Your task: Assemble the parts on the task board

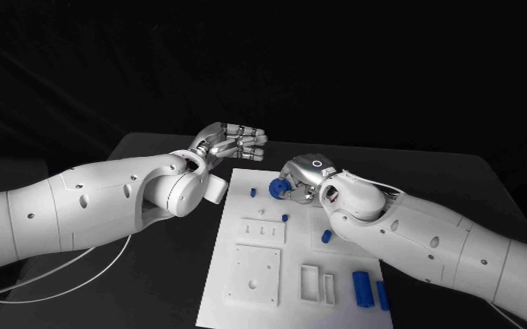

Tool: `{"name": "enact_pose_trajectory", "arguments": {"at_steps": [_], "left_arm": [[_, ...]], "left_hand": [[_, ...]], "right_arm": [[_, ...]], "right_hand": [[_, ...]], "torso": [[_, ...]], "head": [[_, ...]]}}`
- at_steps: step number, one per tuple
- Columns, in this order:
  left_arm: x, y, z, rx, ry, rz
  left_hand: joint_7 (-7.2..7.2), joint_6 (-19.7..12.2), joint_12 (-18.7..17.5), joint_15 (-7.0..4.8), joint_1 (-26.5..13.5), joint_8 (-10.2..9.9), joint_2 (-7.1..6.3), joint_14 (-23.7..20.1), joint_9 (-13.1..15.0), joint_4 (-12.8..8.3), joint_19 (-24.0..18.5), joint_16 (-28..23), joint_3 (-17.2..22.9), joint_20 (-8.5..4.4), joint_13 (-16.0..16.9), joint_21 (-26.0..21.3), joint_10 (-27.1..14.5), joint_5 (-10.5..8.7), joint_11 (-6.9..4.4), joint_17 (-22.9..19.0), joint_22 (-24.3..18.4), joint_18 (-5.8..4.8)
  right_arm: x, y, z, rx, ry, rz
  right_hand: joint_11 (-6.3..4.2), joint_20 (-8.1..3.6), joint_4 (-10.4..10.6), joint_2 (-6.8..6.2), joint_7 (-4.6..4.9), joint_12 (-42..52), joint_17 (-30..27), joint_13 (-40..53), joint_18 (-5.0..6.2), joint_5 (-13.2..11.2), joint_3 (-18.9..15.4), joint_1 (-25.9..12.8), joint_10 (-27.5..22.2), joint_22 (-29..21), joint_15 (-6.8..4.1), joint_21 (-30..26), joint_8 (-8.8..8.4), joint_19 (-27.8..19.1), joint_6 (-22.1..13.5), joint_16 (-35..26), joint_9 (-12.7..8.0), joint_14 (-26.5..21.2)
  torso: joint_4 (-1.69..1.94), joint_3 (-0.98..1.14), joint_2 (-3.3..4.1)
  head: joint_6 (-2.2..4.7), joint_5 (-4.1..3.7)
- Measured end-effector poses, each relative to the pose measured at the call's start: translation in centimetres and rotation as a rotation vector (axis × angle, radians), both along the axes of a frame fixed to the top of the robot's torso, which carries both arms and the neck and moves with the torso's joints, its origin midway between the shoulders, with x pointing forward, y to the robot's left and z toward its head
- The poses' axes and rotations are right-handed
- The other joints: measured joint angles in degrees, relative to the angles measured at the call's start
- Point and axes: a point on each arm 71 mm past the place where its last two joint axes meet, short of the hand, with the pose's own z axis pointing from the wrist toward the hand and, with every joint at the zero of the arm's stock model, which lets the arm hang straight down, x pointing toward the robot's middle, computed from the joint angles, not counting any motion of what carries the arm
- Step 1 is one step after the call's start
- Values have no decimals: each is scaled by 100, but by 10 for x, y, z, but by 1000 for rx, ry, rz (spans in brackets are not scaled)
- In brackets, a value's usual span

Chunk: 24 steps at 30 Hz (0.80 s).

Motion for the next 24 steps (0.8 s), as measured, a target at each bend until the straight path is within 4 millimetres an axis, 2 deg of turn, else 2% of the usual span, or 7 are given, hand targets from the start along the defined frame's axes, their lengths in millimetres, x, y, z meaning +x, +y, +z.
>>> {"name": "enact_pose_trajectory", "arguments": {"at_steps": [14,20,24], "left_arm": [[1,-2,0,0,0,-3],[1,-2,0,1,1,-3],[1,-2,0,1,1,-3]], "left_hand": [[9,-53,0,0,0,0,0,0,0,0,0,0,0,0,0,0,-42,0,2,0,0,-1],[9,-53,0,0,0,0,0,0,0,0,0,0,0,0,0,0,-42,0,1,0,0,0],[9,-52,0,0,0,0,0,0,0,0,0,0,0,0,0,0,-42,0,1,0,0,0]], "right_arm": [[2,6,-3,-12,0,5],[3,10,-4,-15,1,10],[3,11,-5,-16,3,13]], "right_hand": [[-9,0,0,-14,-5,-45,-28,-45,0,-106,0,-14,-9,0,0,-56,5,0,-16,-23,-1,0],[-20,0,1,-13,11,-81,-50,-83,1,-102,0,-15,-68,0,0,-101,8,0,-325,-48,1,0],[-28,0,-15,-20,18,-108,-58,-108,1,-60,17,-22,-75,0,0,-101,8,0,-373,-48,-1,0]], "torso": [[8,2,0],[-2,4,-1],[-11,6,-1]], "head": [[-26,15],[-17,36],[-12,46]]}}
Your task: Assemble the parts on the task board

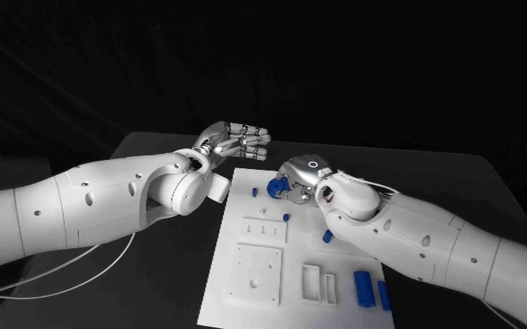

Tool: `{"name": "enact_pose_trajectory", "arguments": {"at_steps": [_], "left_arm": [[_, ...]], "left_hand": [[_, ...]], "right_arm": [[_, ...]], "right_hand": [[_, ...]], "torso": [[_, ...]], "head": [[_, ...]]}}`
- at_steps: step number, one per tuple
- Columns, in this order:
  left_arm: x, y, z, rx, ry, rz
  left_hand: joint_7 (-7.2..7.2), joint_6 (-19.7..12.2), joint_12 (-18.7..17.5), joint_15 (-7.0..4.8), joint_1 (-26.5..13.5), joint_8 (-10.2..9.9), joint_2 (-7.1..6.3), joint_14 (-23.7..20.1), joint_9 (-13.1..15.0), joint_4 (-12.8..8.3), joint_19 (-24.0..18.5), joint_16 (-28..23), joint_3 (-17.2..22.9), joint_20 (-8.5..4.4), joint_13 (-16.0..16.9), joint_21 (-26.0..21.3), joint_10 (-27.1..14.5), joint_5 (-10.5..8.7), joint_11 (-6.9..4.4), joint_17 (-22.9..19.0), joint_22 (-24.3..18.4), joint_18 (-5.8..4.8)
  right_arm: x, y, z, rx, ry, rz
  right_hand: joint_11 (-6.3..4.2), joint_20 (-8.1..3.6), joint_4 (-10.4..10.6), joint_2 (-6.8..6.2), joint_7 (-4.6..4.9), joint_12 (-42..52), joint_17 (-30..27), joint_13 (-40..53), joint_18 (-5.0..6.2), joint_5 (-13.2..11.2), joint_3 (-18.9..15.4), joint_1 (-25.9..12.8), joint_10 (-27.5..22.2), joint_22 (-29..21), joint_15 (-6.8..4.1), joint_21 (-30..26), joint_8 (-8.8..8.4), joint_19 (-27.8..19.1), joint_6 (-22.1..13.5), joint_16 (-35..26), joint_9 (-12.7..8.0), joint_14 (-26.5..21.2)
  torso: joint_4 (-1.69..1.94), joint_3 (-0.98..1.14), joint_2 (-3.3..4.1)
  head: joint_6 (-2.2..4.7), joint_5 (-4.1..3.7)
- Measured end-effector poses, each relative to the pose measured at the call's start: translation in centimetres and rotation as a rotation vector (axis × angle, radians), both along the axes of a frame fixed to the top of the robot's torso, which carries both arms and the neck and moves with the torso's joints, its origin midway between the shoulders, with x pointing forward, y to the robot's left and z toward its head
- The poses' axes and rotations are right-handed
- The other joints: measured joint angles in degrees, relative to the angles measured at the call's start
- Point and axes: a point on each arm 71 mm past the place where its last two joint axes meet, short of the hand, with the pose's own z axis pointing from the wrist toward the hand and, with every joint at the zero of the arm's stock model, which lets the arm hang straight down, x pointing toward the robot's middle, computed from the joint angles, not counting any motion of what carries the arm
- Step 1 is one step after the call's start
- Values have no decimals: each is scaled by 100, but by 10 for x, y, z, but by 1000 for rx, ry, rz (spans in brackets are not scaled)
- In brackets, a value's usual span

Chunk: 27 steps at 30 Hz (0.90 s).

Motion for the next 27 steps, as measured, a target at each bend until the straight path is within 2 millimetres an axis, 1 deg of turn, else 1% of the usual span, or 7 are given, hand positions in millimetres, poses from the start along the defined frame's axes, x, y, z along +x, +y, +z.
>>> {"name": "enact_pose_trajectory", "arguments": {"at_steps": [4,6,10,13,15,16,27], "left_arm": [[0,0,0,0,0,0],[0,0,0,0,0,0],[0,1,0,0,1,1],[0,1,0,0,1,2],[-1,2,0,0,1,2],[-1,2,0,0,1,3],[0,3,0,1,1,6]], "left_hand": [[0,0,0,0,0,0,0,0,0,0,0,0,0,0,0,0,0,0,0,0,0,0],[0,0,0,0,0,0,0,0,0,0,0,0,0,0,0,0,0,0,0,0,0,0],[0,1,0,0,0,0,0,0,0,0,0,0,0,0,0,0,0,0,0,0,0,0],[1,1,0,0,0,0,0,0,0,0,0,0,0,0,0,0,1,0,0,0,0,0],[1,1,0,0,0,0,0,0,0,0,0,0,0,0,0,0,1,0,0,0,0,0],[1,1,0,0,0,0,0,0,0,0,0,0,0,0,0,0,1,0,-1,0,0,0],[1,1,0,0,0,0,0,0,0,0,0,0,0,0,0,0,1,0,-1,0,0,0]], "right_arm": [[0,0,-1,-4,4,1],[0,0,-1,-5,6,0],[0,0,-2,-8,10,0],[0,0,-2,-9,12,-1],[0,-1,-2,-10,13,-1],[0,-1,-2,-10,13,-1],[-1,-5,-2,-6,16,-6]], "right_hand": [[0,0,-32,-34,-1,-27,-13,-30,0,1,-34,-35,0,0,0,-35,2,0,-180,-35,2,0],[29,0,-30,-37,24,-27,-13,-45,0,2,-83,-38,-29,0,0,-60,18,0,-288,-35,-1,0],[29,0,-22,-36,47,-49,-13,-66,1,11,-153,-38,-29,0,0,-66,20,0,-395,-35,-8,0],[29,0,-22,-36,45,-49,-13,-66,0,22,-153,-39,-29,0,0,-66,19,0,-409,-35,-8,0],[30,0,-22,-35,46,-49,-13,-69,1,22,-153,-39,-30,0,0,-66,19,0,-410,-35,-9,0],[49,0,-6,-35,46,-49,-13,-73,1,22,-169,-39,-49,0,0,-66,19,0,-410,-35,-9,0],[50,0,2,-35,46,-49,-13,-81,0,21,-177,-40,-49,0,0,-88,12,0,-412,-35,-22,0]], "torso": [[-4,3,0],[-6,5,0],[-7,6,0],[-7,10,0],[-7,10,0],[-7,9,0],[-8,11,2]], "head": [[7,2],[9,-3],[8,-13],[4,-24],[3,-29],[3,-30],[-9,-54]]}}
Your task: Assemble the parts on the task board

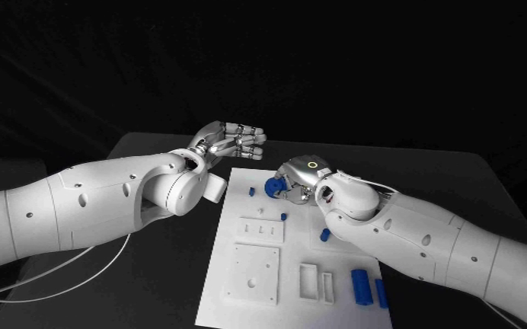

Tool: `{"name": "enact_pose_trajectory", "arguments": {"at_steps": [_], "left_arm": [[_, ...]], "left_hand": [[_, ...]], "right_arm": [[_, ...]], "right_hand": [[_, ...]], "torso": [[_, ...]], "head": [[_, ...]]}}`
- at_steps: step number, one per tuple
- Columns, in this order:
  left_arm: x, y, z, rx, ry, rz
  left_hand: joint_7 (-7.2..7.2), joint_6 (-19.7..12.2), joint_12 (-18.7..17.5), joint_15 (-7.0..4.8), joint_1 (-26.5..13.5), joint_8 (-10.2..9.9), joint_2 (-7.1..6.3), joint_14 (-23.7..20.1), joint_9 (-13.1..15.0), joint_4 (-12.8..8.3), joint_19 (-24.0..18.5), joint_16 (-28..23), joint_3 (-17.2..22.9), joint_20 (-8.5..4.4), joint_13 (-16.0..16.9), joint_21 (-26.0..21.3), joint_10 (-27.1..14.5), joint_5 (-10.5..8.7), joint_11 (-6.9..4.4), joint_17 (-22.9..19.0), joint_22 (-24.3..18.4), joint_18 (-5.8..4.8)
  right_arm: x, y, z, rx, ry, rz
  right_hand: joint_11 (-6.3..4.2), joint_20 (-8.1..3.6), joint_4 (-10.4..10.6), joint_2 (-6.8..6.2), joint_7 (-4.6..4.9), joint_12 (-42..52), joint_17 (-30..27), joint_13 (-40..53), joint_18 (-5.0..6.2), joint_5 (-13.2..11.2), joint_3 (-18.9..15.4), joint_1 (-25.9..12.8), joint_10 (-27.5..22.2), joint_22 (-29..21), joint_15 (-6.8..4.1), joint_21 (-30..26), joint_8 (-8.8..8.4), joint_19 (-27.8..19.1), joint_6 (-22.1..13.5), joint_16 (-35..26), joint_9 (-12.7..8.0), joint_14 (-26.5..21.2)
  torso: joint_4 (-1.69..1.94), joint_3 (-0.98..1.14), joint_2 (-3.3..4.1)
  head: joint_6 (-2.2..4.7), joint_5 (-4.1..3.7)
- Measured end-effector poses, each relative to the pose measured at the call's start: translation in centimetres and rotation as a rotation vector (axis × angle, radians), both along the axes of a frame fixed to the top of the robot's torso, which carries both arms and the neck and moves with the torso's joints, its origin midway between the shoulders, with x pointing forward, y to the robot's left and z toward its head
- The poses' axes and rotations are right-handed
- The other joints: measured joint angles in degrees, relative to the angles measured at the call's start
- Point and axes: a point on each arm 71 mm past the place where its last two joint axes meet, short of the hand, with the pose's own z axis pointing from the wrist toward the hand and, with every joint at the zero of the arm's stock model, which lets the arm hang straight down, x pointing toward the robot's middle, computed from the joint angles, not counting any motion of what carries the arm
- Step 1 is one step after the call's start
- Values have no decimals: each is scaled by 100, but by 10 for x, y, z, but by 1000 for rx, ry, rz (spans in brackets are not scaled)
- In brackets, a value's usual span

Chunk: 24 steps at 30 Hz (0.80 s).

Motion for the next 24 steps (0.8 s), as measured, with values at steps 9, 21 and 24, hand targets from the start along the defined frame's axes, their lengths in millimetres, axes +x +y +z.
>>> {"name": "enact_pose_trajectory", "arguments": {"at_steps": [9,21,24], "left_arm": [[0,1,0,1,0,3],[1,2,0,2,1,5],[1,3,0,2,1,7]], "left_hand": [[0,0,0,0,0,0,0,0,0,0,0,0,0,0,0,0,0,0,0,0,0,0],[0,0,0,0,0,0,0,0,0,0,0,0,0,0,0,0,0,0,-1,0,0,0],[0,0,0,0,0,0,0,0,0,0,0,0,0,0,0,0,0,0,-1,0,0,0]], "right_arm": [[-1,-2,-1,7,-3,-6],[-3,-4,-2,16,-4,-10],[-3,-4,-2,19,-6,-14]], "right_hand": [[0,0,24,0,0,0,0,-12,0,0,-24,0,0,0,0,0,-1,0,0,-22,4,0],[0,0,24,-26,29,0,0,-12,0,0,-24,26,0,0,0,0,-16,0,66,-22,3,0],[0,0,24,-26,47,0,0,-12,0,0,-24,26,1,0,0,0,-17,0,161,-22,3,0]], "torso": [[12,-6,-1],[8,-10,-2],[8,-9,-3]], "head": [[-21,-19],[-44,-14],[-46,-13]]}}
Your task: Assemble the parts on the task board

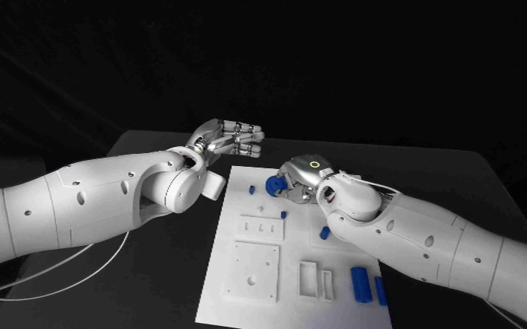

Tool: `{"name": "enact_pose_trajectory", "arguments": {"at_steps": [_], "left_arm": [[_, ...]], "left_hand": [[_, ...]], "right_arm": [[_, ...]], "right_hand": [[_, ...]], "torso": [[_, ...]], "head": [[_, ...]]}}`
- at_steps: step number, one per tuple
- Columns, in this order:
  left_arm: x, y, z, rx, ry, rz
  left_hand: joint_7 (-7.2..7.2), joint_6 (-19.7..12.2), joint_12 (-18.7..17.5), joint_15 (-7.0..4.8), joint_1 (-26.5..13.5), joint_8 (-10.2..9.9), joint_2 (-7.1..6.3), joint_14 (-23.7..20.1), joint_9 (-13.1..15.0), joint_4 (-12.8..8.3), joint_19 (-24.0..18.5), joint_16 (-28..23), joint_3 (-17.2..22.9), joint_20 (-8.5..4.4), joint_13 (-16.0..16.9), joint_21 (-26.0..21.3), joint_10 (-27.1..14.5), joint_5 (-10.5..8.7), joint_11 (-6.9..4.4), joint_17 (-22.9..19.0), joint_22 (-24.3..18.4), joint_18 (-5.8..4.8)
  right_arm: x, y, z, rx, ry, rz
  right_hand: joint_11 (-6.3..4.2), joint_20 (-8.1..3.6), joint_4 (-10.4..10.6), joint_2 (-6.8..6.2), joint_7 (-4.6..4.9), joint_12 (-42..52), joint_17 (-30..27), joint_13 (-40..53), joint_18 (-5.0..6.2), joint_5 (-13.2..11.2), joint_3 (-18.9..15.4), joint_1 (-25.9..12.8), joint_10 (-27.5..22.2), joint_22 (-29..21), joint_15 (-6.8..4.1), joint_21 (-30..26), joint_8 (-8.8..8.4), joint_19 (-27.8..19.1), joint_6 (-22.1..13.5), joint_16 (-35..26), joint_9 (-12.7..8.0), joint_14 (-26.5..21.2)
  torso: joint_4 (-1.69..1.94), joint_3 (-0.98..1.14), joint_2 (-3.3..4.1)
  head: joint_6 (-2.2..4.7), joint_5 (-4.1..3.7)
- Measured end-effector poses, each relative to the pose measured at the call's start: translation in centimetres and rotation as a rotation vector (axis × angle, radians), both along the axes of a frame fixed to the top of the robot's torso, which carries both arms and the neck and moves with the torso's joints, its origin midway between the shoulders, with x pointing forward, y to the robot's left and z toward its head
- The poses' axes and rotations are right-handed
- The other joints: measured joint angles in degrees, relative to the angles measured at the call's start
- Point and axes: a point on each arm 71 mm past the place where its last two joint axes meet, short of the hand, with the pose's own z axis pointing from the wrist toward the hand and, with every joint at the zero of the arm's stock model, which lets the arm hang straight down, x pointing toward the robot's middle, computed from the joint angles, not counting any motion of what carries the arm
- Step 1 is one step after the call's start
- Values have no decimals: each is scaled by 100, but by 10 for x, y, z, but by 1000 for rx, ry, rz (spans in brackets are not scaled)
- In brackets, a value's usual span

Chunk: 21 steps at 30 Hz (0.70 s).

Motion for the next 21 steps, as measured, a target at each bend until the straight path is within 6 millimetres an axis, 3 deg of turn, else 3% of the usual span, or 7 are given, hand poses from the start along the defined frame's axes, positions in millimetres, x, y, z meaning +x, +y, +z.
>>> {"name": "enact_pose_trajectory", "arguments": {"at_steps": [21], "left_arm": [[2,3,0,3,0,9]], "left_hand": [[1,-9,0,0,0,0,0,0,0,-3,0,0,-3,0,0,0,0,0,0,0,0,0]], "right_arm": [[-1,-6,-2,13,-5,-20]], "right_hand": [[0,0,15,-31,1,0,8,-10,0,-44,-15,31,0,0,0,0,0,0,20,0,15,0]], "torso": [[1,2,-1]], "head": [[1,-30]]}}
